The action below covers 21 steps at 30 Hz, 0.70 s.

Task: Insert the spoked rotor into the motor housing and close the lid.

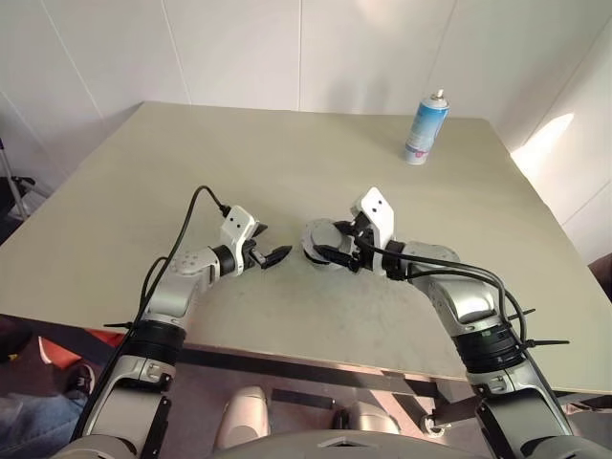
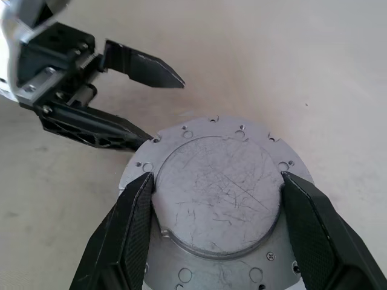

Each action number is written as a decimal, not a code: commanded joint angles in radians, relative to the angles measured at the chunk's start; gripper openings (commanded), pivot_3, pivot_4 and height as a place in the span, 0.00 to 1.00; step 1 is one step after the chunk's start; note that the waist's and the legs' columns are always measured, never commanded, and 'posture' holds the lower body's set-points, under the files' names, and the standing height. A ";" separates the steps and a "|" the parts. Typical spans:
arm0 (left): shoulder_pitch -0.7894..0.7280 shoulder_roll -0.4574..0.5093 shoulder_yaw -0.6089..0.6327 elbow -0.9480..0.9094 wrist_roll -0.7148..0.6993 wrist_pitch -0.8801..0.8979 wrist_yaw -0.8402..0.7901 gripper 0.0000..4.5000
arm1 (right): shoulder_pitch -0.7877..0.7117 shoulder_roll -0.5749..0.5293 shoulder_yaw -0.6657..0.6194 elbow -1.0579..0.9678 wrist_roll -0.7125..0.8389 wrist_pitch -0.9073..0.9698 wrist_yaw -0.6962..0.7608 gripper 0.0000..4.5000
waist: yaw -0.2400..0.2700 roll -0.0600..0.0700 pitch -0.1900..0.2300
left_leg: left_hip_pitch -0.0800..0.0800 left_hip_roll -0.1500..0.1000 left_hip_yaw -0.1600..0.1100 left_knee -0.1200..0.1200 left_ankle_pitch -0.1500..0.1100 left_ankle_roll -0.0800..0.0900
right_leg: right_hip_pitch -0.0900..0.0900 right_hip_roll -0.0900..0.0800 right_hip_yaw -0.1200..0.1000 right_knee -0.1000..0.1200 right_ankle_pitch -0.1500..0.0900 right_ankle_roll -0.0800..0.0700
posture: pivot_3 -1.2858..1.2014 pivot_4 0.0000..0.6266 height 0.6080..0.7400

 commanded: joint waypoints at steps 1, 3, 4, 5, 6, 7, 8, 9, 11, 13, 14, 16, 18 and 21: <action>-0.009 0.001 0.006 -0.032 -0.002 -0.010 0.004 1.00 | -0.039 0.015 0.005 0.032 -0.039 -0.025 -0.035 0.70 | 0.000 0.000 0.000 | 0.000 0.000 0.000 0.000 0.000 0.000 | 0.000 0.000 0.000 0.000 0.000 0.000 | 0.52 0.00 1.00; -0.005 0.003 0.007 -0.036 -0.003 -0.010 0.004 1.00 | -0.051 0.025 0.001 0.056 -0.049 -0.016 -0.051 0.70 | -0.002 0.000 0.000 | 0.000 0.000 0.000 0.000 0.000 0.000 | 0.000 0.000 0.000 0.000 0.000 0.000 | 0.52 0.00 1.00; -0.003 0.004 0.008 -0.037 -0.002 -0.010 0.005 1.00 | -0.056 0.029 -0.001 0.066 -0.053 -0.012 -0.056 0.70 | -0.003 0.000 0.000 | 0.000 0.000 0.000 0.000 0.000 0.000 | 0.000 0.000 0.000 0.000 0.000 0.000 | 0.52 0.00 1.00; -0.002 0.004 0.008 -0.038 -0.003 -0.010 0.005 1.00 | -0.060 0.030 -0.001 0.075 -0.058 -0.010 -0.060 0.70 | -0.003 0.000 0.000 | 0.000 0.000 0.000 0.000 0.000 0.000 | 0.000 0.000 0.000 0.000 0.000 0.000 | 0.52 0.00 1.00; -0.001 0.004 0.008 -0.039 -0.003 -0.009 0.006 1.00 | -0.064 0.032 -0.003 0.085 -0.062 -0.008 -0.064 0.70 | -0.003 0.000 0.000 | 0.000 0.000 0.000 0.000 0.000 0.000 | 0.000 0.000 0.000 0.000 0.000 0.000 | 0.52 0.00 1.00; 0.000 0.004 0.008 -0.040 -0.002 -0.009 0.006 1.00 | -0.069 0.039 -0.011 0.094 -0.057 0.003 -0.070 0.70 | -0.003 0.000 0.000 | 0.000 0.000 0.000 0.000 0.000 0.000 | 0.000 0.000 0.000 0.000 0.000 0.000 | 0.52 0.00 1.00; 0.001 0.004 0.009 -0.041 -0.003 -0.009 0.007 1.00 | -0.076 0.043 -0.018 0.101 -0.053 0.015 -0.075 0.70 | -0.003 0.000 0.000 | 0.000 0.000 0.000 0.000 0.000 0.000 | 0.000 0.000 0.000 0.000 0.000 0.000 | 0.52 0.00 1.00; 0.002 0.004 0.009 -0.042 -0.003 -0.009 0.007 1.00 | -0.081 0.048 -0.025 0.104 -0.046 0.027 -0.078 0.70 | -0.003 0.000 0.000 | 0.000 0.000 0.000 0.000 0.000 0.000 | 0.000 0.000 0.000 0.000 0.000 0.000 | 0.52 0.00 1.00; 0.003 0.003 0.009 -0.042 -0.002 -0.009 0.009 1.00 | -0.084 0.048 -0.025 0.099 -0.044 0.036 -0.075 0.70 | -0.004 0.000 0.000 | 0.001 0.000 0.000 0.000 0.000 0.000 | 0.001 0.000 0.000 0.000 0.000 0.000 | 0.52 0.00 1.00; 0.004 0.003 0.009 -0.042 -0.003 -0.010 0.010 1.00 | -0.081 0.044 -0.018 0.091 -0.048 0.038 -0.069 0.70 | -0.003 0.000 0.000 | 0.001 0.000 0.000 0.000 0.000 -0.001 | 0.001 0.000 0.000 0.000 0.000 0.000 | 0.52 0.00 1.00; 0.005 0.004 0.009 -0.042 -0.003 -0.010 0.010 1.00 | -0.078 0.041 -0.015 0.088 -0.049 0.040 -0.065 0.70 | -0.003 0.000 0.000 | 0.001 0.000 0.000 0.000 0.000 -0.001 | 0.001 0.000 0.000 0.000 0.000 0.000 | 0.52 0.00 1.00; 0.005 0.004 0.009 -0.041 -0.003 -0.011 0.012 1.00 | -0.065 0.030 -0.009 0.078 -0.049 0.046 -0.054 0.70 | -0.003 0.000 0.000 | 0.001 0.000 0.000 0.000 0.000 -0.001 | 0.001 0.000 0.000 0.000 0.000 0.000 | 0.52 0.00 1.00; 0.005 0.004 0.010 -0.040 -0.004 -0.012 0.012 1.00 | -0.055 0.021 -0.011 0.066 -0.044 0.054 -0.044 0.70 | -0.002 0.000 0.000 | 0.001 0.000 0.000 0.000 0.000 -0.001 | 0.001 0.000 0.000 0.000 0.000 0.000 | 0.52 0.00 1.00; 0.005 0.003 0.011 -0.036 -0.004 -0.013 0.014 1.00 | -0.049 0.011 -0.023 0.045 -0.025 0.071 -0.025 0.70 | -0.001 0.000 0.000 | 0.001 0.000 0.000 0.000 0.000 0.000 | 0.001 0.000 0.000 0.000 0.000 0.000 | 0.52 0.00 1.00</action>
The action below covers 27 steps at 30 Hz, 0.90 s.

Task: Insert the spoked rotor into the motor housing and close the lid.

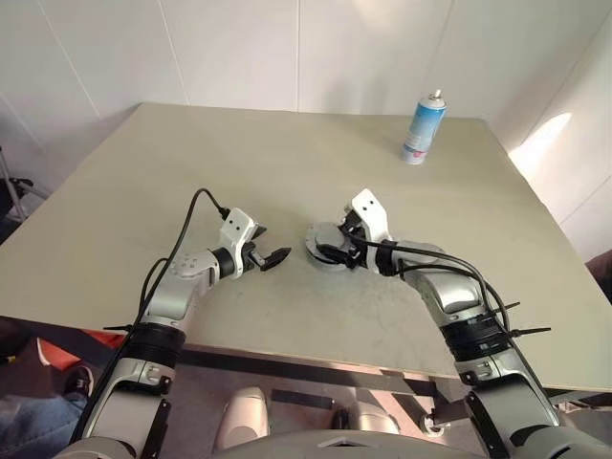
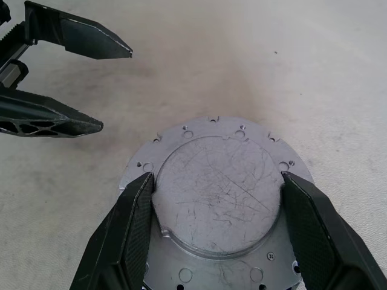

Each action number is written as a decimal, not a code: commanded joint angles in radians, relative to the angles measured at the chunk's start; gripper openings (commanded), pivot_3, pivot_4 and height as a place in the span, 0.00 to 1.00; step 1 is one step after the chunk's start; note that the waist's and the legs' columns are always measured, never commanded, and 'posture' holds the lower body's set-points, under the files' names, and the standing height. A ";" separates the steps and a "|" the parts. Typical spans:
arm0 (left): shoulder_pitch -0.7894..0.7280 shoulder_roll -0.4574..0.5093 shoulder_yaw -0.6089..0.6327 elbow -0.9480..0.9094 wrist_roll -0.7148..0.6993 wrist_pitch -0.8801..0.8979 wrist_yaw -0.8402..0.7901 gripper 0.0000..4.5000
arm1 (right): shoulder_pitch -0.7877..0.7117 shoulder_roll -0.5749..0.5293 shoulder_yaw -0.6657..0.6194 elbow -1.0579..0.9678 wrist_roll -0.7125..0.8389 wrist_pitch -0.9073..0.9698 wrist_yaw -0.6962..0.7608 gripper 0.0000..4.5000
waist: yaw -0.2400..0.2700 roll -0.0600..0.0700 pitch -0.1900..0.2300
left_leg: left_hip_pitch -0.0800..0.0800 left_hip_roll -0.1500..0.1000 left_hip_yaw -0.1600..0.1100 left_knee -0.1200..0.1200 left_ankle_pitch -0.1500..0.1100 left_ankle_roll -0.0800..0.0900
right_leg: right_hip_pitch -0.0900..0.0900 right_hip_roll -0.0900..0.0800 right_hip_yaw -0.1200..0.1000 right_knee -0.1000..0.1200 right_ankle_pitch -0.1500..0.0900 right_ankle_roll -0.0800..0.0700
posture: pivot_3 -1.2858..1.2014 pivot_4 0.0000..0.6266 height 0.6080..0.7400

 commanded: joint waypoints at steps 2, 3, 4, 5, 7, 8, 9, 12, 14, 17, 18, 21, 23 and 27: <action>-0.007 0.002 0.011 -0.034 -0.005 -0.014 0.004 1.00 | 0.006 -0.018 -0.038 -0.054 0.046 0.036 0.033 0.70 | 0.001 0.000 0.000 | 0.000 0.000 0.000 0.000 0.000 0.000 | 0.000 0.000 0.000 0.000 0.000 0.000 | 0.52 0.00 1.00; -0.007 0.001 0.010 -0.033 -0.005 -0.015 0.005 1.00 | 0.004 -0.017 -0.042 -0.059 0.057 0.043 0.040 0.70 | 0.001 0.000 0.000 | 0.000 0.000 0.000 0.000 0.000 0.000 | 0.000 0.000 0.000 0.000 0.000 0.000 | 0.52 0.00 1.00; -0.008 0.000 0.009 -0.032 -0.005 -0.015 0.006 1.00 | 0.002 -0.017 -0.044 -0.059 0.061 0.047 0.044 0.70 | 0.001 0.000 0.000 | 0.000 0.000 0.000 0.000 0.000 0.000 | 0.000 0.000 0.000 0.000 0.000 0.000 | 0.52 0.00 1.00; -0.009 -0.002 0.008 -0.030 -0.005 -0.015 0.006 1.00 | 0.000 -0.016 -0.045 -0.058 0.062 0.049 0.045 0.70 | 0.001 0.000 0.000 | 0.000 0.000 0.000 0.000 0.000 0.000 | 0.000 0.000 0.000 0.000 0.000 0.000 | 0.52 0.00 1.00; -0.013 -0.003 0.008 -0.027 -0.005 -0.016 0.007 1.00 | -0.001 -0.016 -0.039 -0.046 0.051 0.046 0.042 0.70 | 0.001 0.000 0.000 | 0.000 0.000 0.000 0.000 0.000 0.000 | 0.000 0.000 0.000 0.000 0.000 0.000 | 0.52 0.00 1.00; -0.013 -0.004 0.009 -0.026 -0.005 -0.017 0.008 1.00 | 0.002 -0.017 -0.032 -0.040 0.042 0.041 0.042 0.70 | 0.001 0.000 0.000 | 0.000 0.000 0.000 0.000 0.000 0.000 | 0.000 0.000 0.000 0.000 0.000 0.000 | 0.52 0.00 1.00; -0.014 -0.004 0.010 -0.026 -0.005 -0.017 0.008 1.00 | 0.003 -0.018 -0.025 -0.035 0.035 0.036 0.042 0.70 | 0.001 0.000 0.000 | 0.000 0.000 0.000 0.000 0.000 0.000 | 0.000 0.000 0.000 0.000 0.000 0.000 | 0.52 0.00 1.00; -0.011 -0.002 0.013 -0.028 -0.005 -0.018 0.009 1.00 | 0.002 -0.013 -0.015 -0.018 0.019 0.027 0.036 0.70 | 0.001 0.000 0.000 | 0.000 0.000 0.000 0.000 0.000 0.000 | 0.000 0.000 0.000 0.000 0.000 0.000 | 0.52 0.00 1.00; -0.008 -0.001 0.014 -0.029 -0.005 -0.018 0.010 1.00 | -0.005 -0.005 -0.015 -0.003 0.015 0.027 0.029 0.70 | 0.001 0.000 0.000 | 0.000 0.000 0.000 0.000 0.000 0.000 | 0.000 0.000 0.000 0.000 0.000 0.000 | 0.52 0.00 1.00; -0.006 -0.001 0.014 -0.032 -0.005 -0.018 0.011 1.00 | -0.009 -0.001 -0.008 0.013 0.002 0.015 0.029 0.70 | 0.001 0.000 0.000 | 0.000 0.000 0.000 0.000 0.000 0.000 | 0.000 0.000 0.000 0.000 0.000 0.000 | 0.52 0.00 1.00; -0.006 -0.001 0.014 -0.033 -0.005 -0.018 0.012 1.00 | -0.008 -0.002 -0.004 0.015 -0.001 0.011 0.033 0.70 | 0.001 0.000 0.000 | 0.001 0.000 0.000 0.000 0.000 0.000 | 0.000 0.000 0.000 0.000 0.000 0.000 | 0.52 0.00 1.00; -0.003 0.001 0.017 -0.035 -0.005 -0.018 0.013 1.00 | -0.004 -0.008 0.006 0.022 -0.013 0.000 0.041 0.70 | 0.001 0.000 0.000 | 0.001 0.000 0.000 0.000 0.000 0.000 | 0.001 0.000 0.000 0.000 0.000 0.000 | 0.52 0.00 1.00; -0.002 0.002 0.018 -0.036 -0.005 -0.018 0.014 1.00 | -0.004 -0.010 0.010 0.031 -0.020 -0.007 0.042 0.70 | 0.000 0.000 0.000 | 0.001 0.000 0.000 0.000 0.000 0.000 | 0.001 0.000 0.000 0.000 0.000 0.000 | 0.52 0.00 1.00; -0.001 0.001 0.018 -0.038 -0.005 -0.017 0.017 1.00 | -0.003 -0.009 0.020 0.057 -0.034 -0.016 0.039 0.70 | -0.001 0.000 0.000 | 0.002 0.000 0.000 0.000 0.000 0.000 | 0.001 0.000 0.000 0.000 0.000 0.000 | 0.52 0.00 1.00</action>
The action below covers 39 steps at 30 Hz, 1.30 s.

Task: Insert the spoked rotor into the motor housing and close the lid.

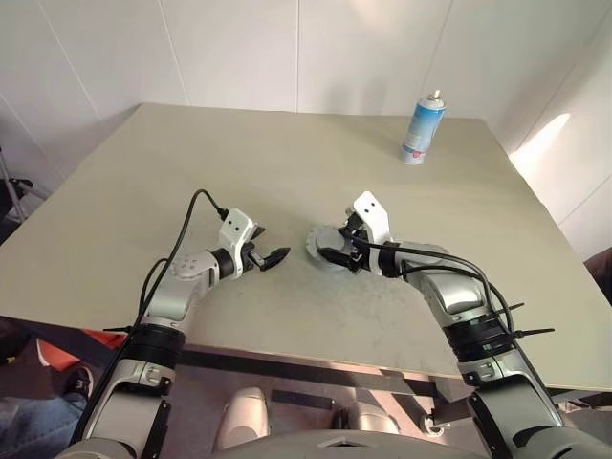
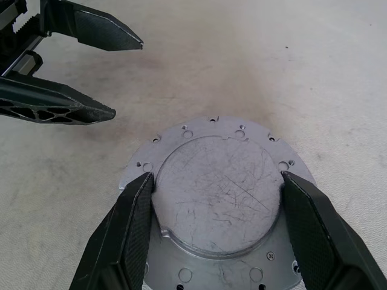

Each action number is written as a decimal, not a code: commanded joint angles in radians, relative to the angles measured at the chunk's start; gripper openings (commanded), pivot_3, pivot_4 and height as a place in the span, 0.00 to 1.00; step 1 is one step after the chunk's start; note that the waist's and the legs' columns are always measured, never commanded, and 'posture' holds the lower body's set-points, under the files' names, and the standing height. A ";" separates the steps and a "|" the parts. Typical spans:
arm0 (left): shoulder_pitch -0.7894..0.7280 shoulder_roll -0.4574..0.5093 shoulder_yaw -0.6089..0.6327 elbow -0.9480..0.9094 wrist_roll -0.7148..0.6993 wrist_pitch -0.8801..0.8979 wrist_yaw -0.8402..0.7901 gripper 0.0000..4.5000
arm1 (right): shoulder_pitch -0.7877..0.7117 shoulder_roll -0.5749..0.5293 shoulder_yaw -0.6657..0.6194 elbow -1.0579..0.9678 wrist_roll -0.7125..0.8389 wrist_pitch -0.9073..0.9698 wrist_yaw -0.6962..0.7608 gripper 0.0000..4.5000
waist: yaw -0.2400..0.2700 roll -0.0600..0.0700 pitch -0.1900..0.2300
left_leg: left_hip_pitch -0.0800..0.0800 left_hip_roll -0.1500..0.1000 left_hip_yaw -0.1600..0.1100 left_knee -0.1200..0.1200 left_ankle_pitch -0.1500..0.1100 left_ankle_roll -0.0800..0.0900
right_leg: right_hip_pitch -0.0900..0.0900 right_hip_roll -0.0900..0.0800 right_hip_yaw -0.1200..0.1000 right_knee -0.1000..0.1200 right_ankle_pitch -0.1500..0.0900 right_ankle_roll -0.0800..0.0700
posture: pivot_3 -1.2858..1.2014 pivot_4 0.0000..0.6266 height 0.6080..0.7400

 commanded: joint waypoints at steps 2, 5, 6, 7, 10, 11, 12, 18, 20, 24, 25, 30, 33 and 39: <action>-0.006 0.003 0.014 -0.041 -0.006 -0.014 0.007 1.00 | -0.003 -0.003 0.027 0.040 -0.033 0.005 -0.009 0.70 | -0.001 0.000 0.000 | 0.001 0.000 0.000 0.000 0.000 0.000 | 0.001 0.000 0.000 0.000 0.000 0.000 | 0.52 0.00 1.00; -0.004 0.002 0.013 -0.044 -0.007 -0.013 0.007 1.00 | -0.005 0.002 0.036 0.064 -0.043 0.012 -0.024 0.70 | -0.002 0.000 0.000 | 0.004 0.000 0.000 0.000 0.000 0.000 | 0.003 0.000 0.000 0.000 0.000 0.000 | 0.52 0.00 1.00; -0.003 0.001 0.013 -0.045 -0.008 -0.012 0.008 1.00 | -0.008 0.004 0.040 0.077 -0.050 0.014 -0.033 0.70 | -0.003 0.000 0.000 | 0.005 0.000 0.000 0.000 0.000 0.000 | 0.004 0.000 0.000 0.000 0.000 0.000 | 0.52 0.00 1.00; -0.002 0.001 0.012 -0.046 -0.008 -0.011 0.008 1.00 | -0.010 0.005 0.043 0.087 -0.054 0.015 -0.039 0.70 | -0.005 0.000 0.000 | 0.006 0.000 0.000 0.000 0.000 0.000 | 0.004 0.000 0.000 0.000 0.000 0.000 | 0.52 0.00 1.00; 0.000 0.000 0.010 -0.050 -0.008 -0.009 0.008 1.00 | -0.013 0.004 0.042 0.092 -0.050 0.015 -0.039 0.70 | -0.016 0.000 0.000 | 0.008 0.000 0.000 0.000 0.000 0.000 | 0.006 0.000 0.000 0.000 0.000 0.001 | 0.52 0.00 1.00; 0.001 -0.001 0.010 -0.051 -0.008 -0.008 0.008 1.00 | -0.014 0.003 0.040 0.090 -0.045 0.017 -0.037 0.70 | -0.018 0.000 0.000 | 0.009 0.000 0.000 0.000 0.000 0.000 | 0.006 0.000 0.000 -0.001 0.000 0.001 | 0.52 0.00 1.00; 0.002 -0.001 0.010 -0.052 -0.008 -0.007 0.008 1.00 | -0.016 0.003 0.033 0.084 -0.036 0.024 -0.034 0.70 | -0.018 0.000 0.000 | 0.009 0.000 0.000 0.000 0.000 0.000 | 0.007 0.000 0.000 -0.001 0.000 0.001 | 0.52 0.00 1.00; 0.004 -0.002 0.010 -0.055 -0.009 -0.005 0.008 1.00 | -0.034 0.006 -0.007 0.038 0.019 0.078 -0.018 0.70 | -0.019 0.000 0.000 | 0.008 0.000 0.000 0.000 0.000 0.000 | 0.007 0.000 0.000 -0.003 -0.001 0.001 | 0.52 0.00 1.00; 0.004 -0.002 0.010 -0.055 -0.009 -0.005 0.008 1.00 | -0.036 -0.002 0.000 0.033 0.010 0.078 -0.019 0.70 | -0.019 0.000 0.000 | 0.007 0.000 0.000 -0.001 0.000 0.000 | 0.006 0.000 0.000 -0.003 -0.001 0.001 | 0.52 0.00 1.00; 0.005 -0.003 0.010 -0.056 -0.009 -0.006 0.008 1.00 | -0.036 -0.026 0.029 0.035 -0.041 0.053 -0.036 0.70 | -0.020 0.000 0.000 | 0.006 0.000 0.000 -0.002 0.000 0.000 | 0.005 0.000 0.000 -0.003 -0.001 0.001 | 0.52 0.00 1.00; 0.006 -0.003 0.010 -0.057 -0.009 -0.006 0.008 1.00 | -0.037 -0.028 0.033 0.040 -0.051 0.046 -0.044 0.70 | -0.020 0.000 0.000 | 0.005 0.000 0.000 -0.002 0.000 0.000 | 0.005 0.000 0.000 -0.003 -0.001 0.001 | 0.52 0.00 1.00; 0.008 -0.002 0.009 -0.061 -0.009 -0.005 0.008 1.00 | -0.034 -0.034 0.057 0.064 -0.084 0.008 -0.058 0.70 | -0.020 0.000 0.000 | 0.006 0.000 0.000 -0.002 0.000 0.000 | 0.005 0.000 0.000 -0.003 -0.001 0.001 | 0.52 0.00 1.00; 0.010 -0.001 0.010 -0.063 -0.009 -0.005 0.007 1.00 | -0.031 -0.032 0.058 0.069 -0.088 0.000 -0.061 0.70 | -0.020 0.000 0.000 | 0.006 0.000 0.000 -0.002 0.000 0.000 | 0.005 0.000 0.000 -0.003 -0.001 0.001 | 0.52 0.00 1.00; 0.012 0.000 0.010 -0.066 -0.009 -0.002 0.007 1.00 | -0.020 -0.030 0.065 0.084 -0.084 -0.003 -0.049 0.70 | -0.021 0.000 0.000 | 0.006 0.000 0.000 -0.002 0.000 0.000 | 0.005 0.000 0.000 -0.004 -0.001 0.001 | 0.52 0.00 1.00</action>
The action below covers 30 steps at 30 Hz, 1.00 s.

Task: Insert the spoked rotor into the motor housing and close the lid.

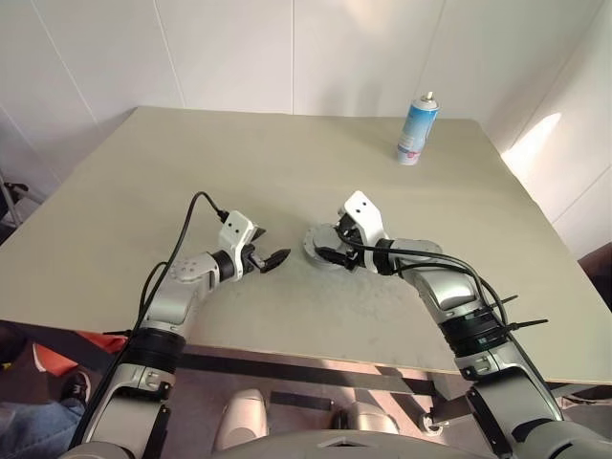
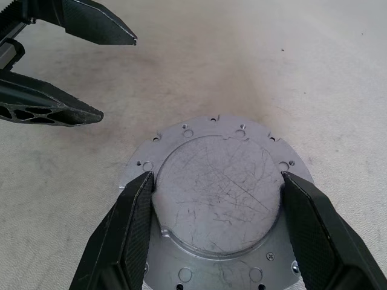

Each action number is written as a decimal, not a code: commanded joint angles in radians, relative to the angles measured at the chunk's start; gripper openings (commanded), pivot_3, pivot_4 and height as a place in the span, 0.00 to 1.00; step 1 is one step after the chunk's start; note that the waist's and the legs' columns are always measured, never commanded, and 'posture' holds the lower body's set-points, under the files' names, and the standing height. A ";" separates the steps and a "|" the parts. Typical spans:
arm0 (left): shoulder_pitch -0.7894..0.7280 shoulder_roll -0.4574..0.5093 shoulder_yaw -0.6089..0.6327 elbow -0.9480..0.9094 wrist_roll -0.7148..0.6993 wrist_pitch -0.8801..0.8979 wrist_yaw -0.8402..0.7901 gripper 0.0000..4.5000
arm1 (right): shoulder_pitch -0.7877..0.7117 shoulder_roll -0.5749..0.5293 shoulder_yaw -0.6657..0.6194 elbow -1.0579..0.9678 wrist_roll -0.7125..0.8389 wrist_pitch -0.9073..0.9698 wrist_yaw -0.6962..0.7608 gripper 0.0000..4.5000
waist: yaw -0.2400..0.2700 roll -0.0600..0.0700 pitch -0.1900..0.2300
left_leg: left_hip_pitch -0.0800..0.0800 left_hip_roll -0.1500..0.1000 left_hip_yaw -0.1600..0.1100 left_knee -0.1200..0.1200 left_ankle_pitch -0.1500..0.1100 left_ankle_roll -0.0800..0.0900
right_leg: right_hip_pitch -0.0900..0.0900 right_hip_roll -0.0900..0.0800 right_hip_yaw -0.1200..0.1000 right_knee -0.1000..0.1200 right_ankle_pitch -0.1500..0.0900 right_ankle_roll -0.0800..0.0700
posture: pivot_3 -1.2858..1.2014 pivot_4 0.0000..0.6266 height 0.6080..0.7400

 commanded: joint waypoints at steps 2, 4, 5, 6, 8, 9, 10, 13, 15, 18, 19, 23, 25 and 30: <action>-0.011 0.002 0.010 -0.038 -0.008 -0.003 0.003 1.00 | 0.023 -0.020 0.011 0.054 -0.038 0.029 -0.011 0.70 | 0.000 0.000 0.000 | 0.000 0.000 0.000 0.000 0.000 0.000 | 0.000 0.000 0.000 0.000 0.000 0.000 | 0.52 0.00 1.00; -0.011 0.001 0.009 -0.040 -0.009 -0.002 0.004 1.00 | 0.029 -0.009 -0.001 0.063 -0.014 0.056 -0.002 0.70 | 0.000 0.000 0.000 | 0.000 0.000 0.000 0.000 0.000 0.000 | 0.000 0.000 0.000 0.000 0.000 0.000 | 0.52 0.00 1.00; -0.010 0.000 0.008 -0.041 -0.008 -0.001 0.004 1.00 | 0.030 0.001 -0.013 0.074 0.007 0.079 0.005 0.70 | 0.000 0.000 0.000 | 0.000 0.000 0.000 0.000 0.000 0.000 | 0.000 0.000 0.000 0.000 0.000 0.000 | 0.52 0.00 1.00; -0.010 -0.001 0.008 -0.042 -0.008 -0.001 0.005 1.00 | 0.031 0.008 -0.022 0.081 0.021 0.095 0.009 0.70 | 0.000 0.000 0.000 | 0.000 0.000 0.000 0.000 0.000 0.000 | 0.001 0.000 0.000 0.000 0.000 0.000 | 0.52 0.00 1.00; -0.009 -0.002 0.006 -0.043 -0.008 0.000 0.005 1.00 | 0.038 0.001 -0.003 0.114 0.000 0.085 0.016 0.70 | 0.000 0.000 0.000 | 0.000 0.000 0.000 0.000 0.000 0.000 | 0.001 0.000 0.000 0.000 0.000 0.000 | 0.52 0.00 1.00; -0.008 -0.002 0.006 -0.044 -0.008 0.001 0.005 1.00 | 0.042 -0.002 0.004 0.124 -0.005 0.079 0.021 0.70 | 0.000 -0.001 -0.001 | 0.000 0.000 0.000 0.000 0.000 0.000 | 0.001 0.000 0.000 0.000 0.000 0.000 | 0.52 0.00 1.00; -0.008 -0.002 0.006 -0.045 -0.008 0.001 0.005 1.00 | 0.045 -0.004 0.007 0.130 -0.008 0.076 0.026 0.70 | 0.000 -0.002 -0.001 | 0.001 0.000 0.000 0.000 0.000 0.000 | 0.001 0.000 0.000 0.000 0.000 0.000 | 0.52 0.00 1.00; -0.008 -0.002 0.008 -0.047 -0.008 0.004 0.007 1.00 | 0.048 -0.015 0.015 0.145 -0.024 0.054 0.031 0.70 | -0.001 -0.002 -0.002 | 0.002 0.000 0.000 0.000 0.000 0.000 | 0.002 0.000 0.000 -0.001 0.000 0.000 | 0.52 0.00 1.00; -0.007 -0.002 0.008 -0.049 -0.008 0.005 0.008 1.00 | 0.047 -0.021 0.021 0.156 -0.037 0.036 0.026 0.70 | 0.000 -0.002 -0.002 | 0.003 0.000 0.000 0.000 0.000 0.000 | 0.003 0.000 0.000 -0.001 0.000 0.000 | 0.52 0.00 1.00; -0.013 -0.015 0.021 -0.053 -0.026 0.020 0.017 1.00 | 0.049 -0.025 0.031 0.165 -0.047 0.015 0.025 0.70 | -0.001 -0.001 -0.002 | 0.010 0.000 0.000 -0.003 0.000 0.000 | 0.007 0.000 -0.001 -0.007 -0.001 0.001 | 0.52 0.00 1.00; -0.019 -0.022 0.028 -0.056 -0.037 0.031 0.022 1.00 | 0.051 -0.025 0.034 0.168 -0.051 0.009 0.025 0.70 | -0.001 -0.001 -0.002 | 0.012 0.000 -0.001 -0.005 0.000 0.000 | 0.010 0.000 -0.002 -0.013 -0.001 0.001 | 0.52 0.00 1.00; -0.080 -0.096 0.080 -0.055 -0.113 0.141 0.083 1.00 | 0.054 -0.025 0.037 0.176 -0.056 -0.002 0.021 0.70 | -0.003 -0.001 -0.002 | 0.016 -0.001 -0.001 -0.009 -0.001 0.001 | 0.018 0.000 -0.004 -0.027 -0.001 0.002 | 0.52 0.00 1.00; -0.113 -0.130 0.101 -0.043 -0.150 0.196 0.100 1.00 | 0.053 -0.025 0.036 0.178 -0.055 -0.003 0.020 0.70 | -0.004 -0.001 -0.002 | 0.016 -0.001 0.000 -0.009 -0.002 0.002 | 0.019 0.000 -0.004 -0.030 -0.001 0.003 | 0.52 0.00 1.00; -0.229 -0.197 0.117 0.104 -0.183 0.277 0.122 0.72 | 0.049 -0.024 0.037 0.182 -0.057 -0.008 0.016 0.70 | -0.004 -0.001 -0.002 | 0.016 -0.002 0.000 -0.009 -0.002 0.003 | 0.018 -0.001 -0.003 -0.030 -0.002 0.003 | 0.52 0.00 1.00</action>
